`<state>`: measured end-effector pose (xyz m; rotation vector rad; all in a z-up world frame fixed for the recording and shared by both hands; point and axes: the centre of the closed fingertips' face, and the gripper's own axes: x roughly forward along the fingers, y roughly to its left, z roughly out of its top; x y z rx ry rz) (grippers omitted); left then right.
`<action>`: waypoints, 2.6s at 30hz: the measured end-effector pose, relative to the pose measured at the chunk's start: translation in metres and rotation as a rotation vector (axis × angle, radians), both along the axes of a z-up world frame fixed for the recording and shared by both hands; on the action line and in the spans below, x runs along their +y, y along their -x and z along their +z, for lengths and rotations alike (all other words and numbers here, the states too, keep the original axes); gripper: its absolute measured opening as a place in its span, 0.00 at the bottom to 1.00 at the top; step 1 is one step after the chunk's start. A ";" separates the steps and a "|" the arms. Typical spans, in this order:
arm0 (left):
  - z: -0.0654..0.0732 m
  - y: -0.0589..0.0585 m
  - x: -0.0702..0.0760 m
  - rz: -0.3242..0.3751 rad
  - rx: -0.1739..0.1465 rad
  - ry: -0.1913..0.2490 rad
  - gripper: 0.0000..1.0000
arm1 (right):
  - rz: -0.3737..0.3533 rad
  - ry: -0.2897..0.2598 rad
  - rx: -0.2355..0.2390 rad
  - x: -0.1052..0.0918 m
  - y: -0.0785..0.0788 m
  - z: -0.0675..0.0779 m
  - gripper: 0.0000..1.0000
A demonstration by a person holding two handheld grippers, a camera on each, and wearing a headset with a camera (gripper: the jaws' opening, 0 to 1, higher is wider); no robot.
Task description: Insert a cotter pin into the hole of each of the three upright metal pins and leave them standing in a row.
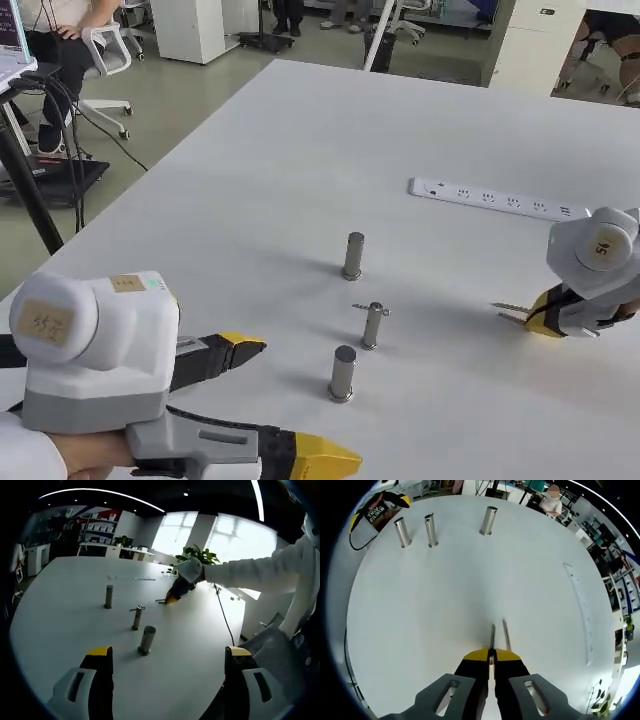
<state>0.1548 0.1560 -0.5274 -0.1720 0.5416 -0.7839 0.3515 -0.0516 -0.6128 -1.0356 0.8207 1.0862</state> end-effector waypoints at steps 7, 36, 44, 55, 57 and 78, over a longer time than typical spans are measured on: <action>0.010 0.000 0.001 -0.012 -0.024 -0.014 0.92 | -0.036 -0.055 -0.010 0.008 0.001 0.017 0.00; 0.031 -0.042 -0.016 -0.061 -0.037 -0.041 0.82 | 0.022 -0.417 -0.241 0.053 0.079 0.113 0.00; 0.040 -0.050 -0.038 -0.057 -0.052 0.031 0.79 | -0.004 -0.500 -0.284 0.059 0.092 0.127 0.00; 0.045 -0.051 -0.076 -0.114 0.043 0.116 0.57 | -0.001 -0.576 -0.282 0.070 0.120 0.134 0.00; 0.047 -0.052 -0.081 -0.119 0.054 0.127 0.54 | -0.003 -0.589 -0.261 0.073 0.127 0.133 0.00; 0.039 -0.044 -0.118 -0.216 0.225 0.145 0.20 | 0.093 -0.501 -0.269 0.085 0.155 0.112 0.00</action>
